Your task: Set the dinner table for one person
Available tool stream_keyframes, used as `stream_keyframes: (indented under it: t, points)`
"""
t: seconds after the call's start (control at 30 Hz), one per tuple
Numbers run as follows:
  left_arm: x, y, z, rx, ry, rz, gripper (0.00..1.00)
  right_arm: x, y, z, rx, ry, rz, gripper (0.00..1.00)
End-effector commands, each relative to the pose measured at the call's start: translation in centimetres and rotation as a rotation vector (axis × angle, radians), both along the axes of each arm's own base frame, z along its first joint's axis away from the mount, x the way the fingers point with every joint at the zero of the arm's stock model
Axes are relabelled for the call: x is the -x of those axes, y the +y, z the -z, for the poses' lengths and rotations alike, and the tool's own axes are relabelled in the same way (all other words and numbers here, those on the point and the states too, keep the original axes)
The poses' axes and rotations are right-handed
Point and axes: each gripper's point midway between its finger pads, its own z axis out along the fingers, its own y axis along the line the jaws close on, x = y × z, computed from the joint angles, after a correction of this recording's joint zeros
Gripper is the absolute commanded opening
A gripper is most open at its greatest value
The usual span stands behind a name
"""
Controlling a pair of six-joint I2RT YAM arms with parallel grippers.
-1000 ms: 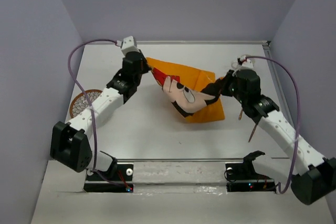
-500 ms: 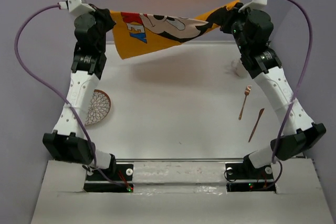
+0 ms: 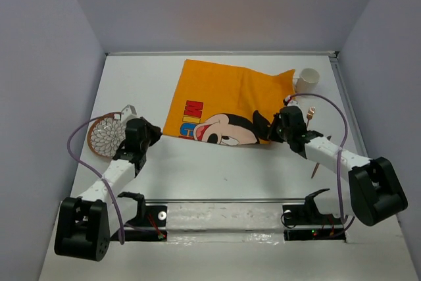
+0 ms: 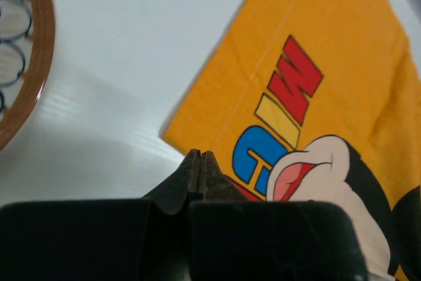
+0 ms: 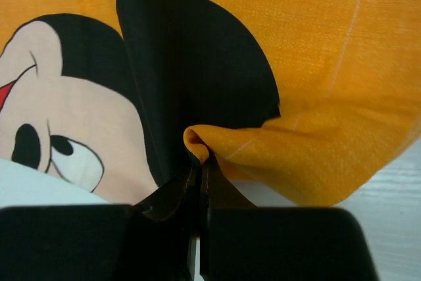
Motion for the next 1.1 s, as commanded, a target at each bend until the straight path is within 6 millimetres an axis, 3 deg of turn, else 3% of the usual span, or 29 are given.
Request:
stream_keyframes:
  t: [0.0, 0.1, 0.2, 0.27, 0.37, 0.4, 0.43, 0.47, 0.5, 0.53, 0.57, 0.6, 0.67, 0.7, 0.8, 0.87, 0.97, 1.0, 1.07]
  points:
    - [0.3, -0.4, -2.7, 0.073, -0.156, 0.003, 0.00, 1.1, 1.4, -0.4, -0.155, -0.042, -0.007, 0.00]
    - [1.6, 0.0, -2.0, 0.068, -0.146, -0.011, 0.00, 3.6, 1.3, 2.2, -0.160, 0.039, -0.031, 0.00]
    - [2.7, 0.5, -3.4, 0.068, -0.200, -0.021, 0.00, 5.6, 1.2, 4.0, -0.164, 0.105, -0.051, 0.00]
    - [3.0, 0.3, -3.5, 0.064, -0.210, -0.009, 0.00, 6.5, 0.9, 4.8, -0.158, 0.142, -0.044, 0.00]
    - [3.0, 0.0, -2.0, -0.018, -0.126, 0.022, 0.00, 7.3, 0.4, 4.2, -0.165, 0.157, -0.014, 0.07]
    - [2.9, -0.2, -1.6, -0.052, -0.099, 0.026, 0.00, 7.4, 0.3, 3.8, -0.168, 0.148, -0.010, 0.13]
    - [2.4, 0.1, -1.2, -0.099, -0.062, 0.005, 0.04, 7.3, 0.1, 2.4, -0.178, 0.106, -0.005, 0.31]
    - [2.6, -1.1, -0.8, -0.131, -0.042, 0.050, 0.25, 7.5, -0.1, 1.7, -0.167, 0.103, -0.004, 0.39]
    - [2.2, -1.3, -0.6, -0.157, -0.019, 0.041, 0.34, 7.7, -0.4, 0.1, -0.166, 0.078, -0.001, 0.58]
    - [2.1, -1.9, -0.5, -0.173, -0.007, 0.052, 0.42, 8.0, -0.6, -0.1, -0.158, 0.074, -0.002, 0.66]
    - [2.3, -3.1, -0.4, -0.194, 0.000, 0.087, 0.55, 7.8, -0.6, -1.8, -0.162, 0.043, -0.005, 0.73]
    - [2.2, -3.1, 0.5, -0.232, 0.035, 0.088, 0.58, 7.8, -0.8, -2.7, -0.155, 0.024, -0.009, 0.81]
    - [1.7, -3.2, 0.6, -0.263, 0.047, 0.076, 0.69, 8.2, -1.1, -4.5, -0.153, -0.006, -0.014, 0.82]
    - [1.7, -3.3, 1.7, -0.278, 0.085, 0.081, 0.71, 8.1, -1.1, -5.7, -0.152, -0.031, -0.021, 0.83]
    - [1.4, -3.3, 2.7, -0.289, 0.117, 0.073, 0.73, 7.9, -1.1, -6.7, -0.146, -0.049, -0.030, 0.83]
    - [1.0, -3.2, 2.8, -0.299, 0.123, 0.057, 0.74, 7.4, -1.0, -7.1, -0.146, -0.064, -0.029, 0.83]
    - [0.2, -3.5, 3.3, -0.314, 0.146, 0.065, 0.74, 5.6, -1.8, -6.2, -0.089, -0.069, 0.032, 0.78]
    - [0.0, -3.7, 3.6, -0.313, 0.157, 0.072, 0.72, 5.0, -2.1, -6.6, -0.083, -0.096, 0.050, 0.76]
    - [-0.1, -3.9, 4.9, -0.317, 0.197, 0.075, 0.68, 3.5, -2.3, -5.7, -0.038, -0.077, 0.075, 0.72]
